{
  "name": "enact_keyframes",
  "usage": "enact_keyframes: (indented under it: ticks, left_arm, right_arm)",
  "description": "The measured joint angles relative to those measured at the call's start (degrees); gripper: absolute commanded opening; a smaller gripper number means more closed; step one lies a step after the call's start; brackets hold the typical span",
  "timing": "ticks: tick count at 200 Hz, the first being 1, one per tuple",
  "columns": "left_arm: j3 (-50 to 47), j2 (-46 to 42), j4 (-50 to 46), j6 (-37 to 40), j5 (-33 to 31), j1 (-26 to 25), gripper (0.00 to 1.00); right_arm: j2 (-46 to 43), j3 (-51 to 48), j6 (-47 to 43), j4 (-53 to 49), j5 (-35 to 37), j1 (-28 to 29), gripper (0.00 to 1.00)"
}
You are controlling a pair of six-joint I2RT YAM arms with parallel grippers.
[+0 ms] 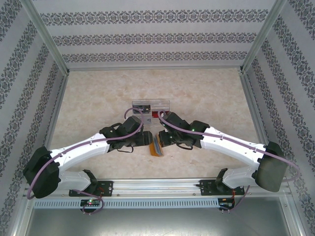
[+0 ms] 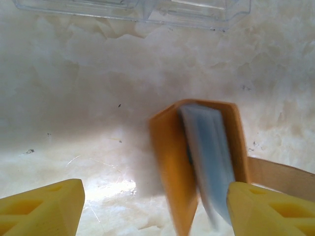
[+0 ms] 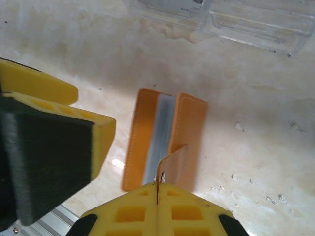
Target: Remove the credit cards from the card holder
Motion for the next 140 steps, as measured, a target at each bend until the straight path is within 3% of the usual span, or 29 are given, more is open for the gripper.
enact_keyframes:
  ticks: [72, 140]
  left_arm:
    - [0.0, 0.7, -0.5, 1.2, 0.5, 0.0, 0.68]
    - [0.2, 4.5, -0.4, 2.7, 3.4, 0.0, 0.5]
  right_arm:
    - [-0.3, -0.3, -0.3, -0.7, 1.7, -1.0, 0.0]
    - [-3.7, -8.6, -1.8, -0.9, 3.4, -11.0, 0.0]
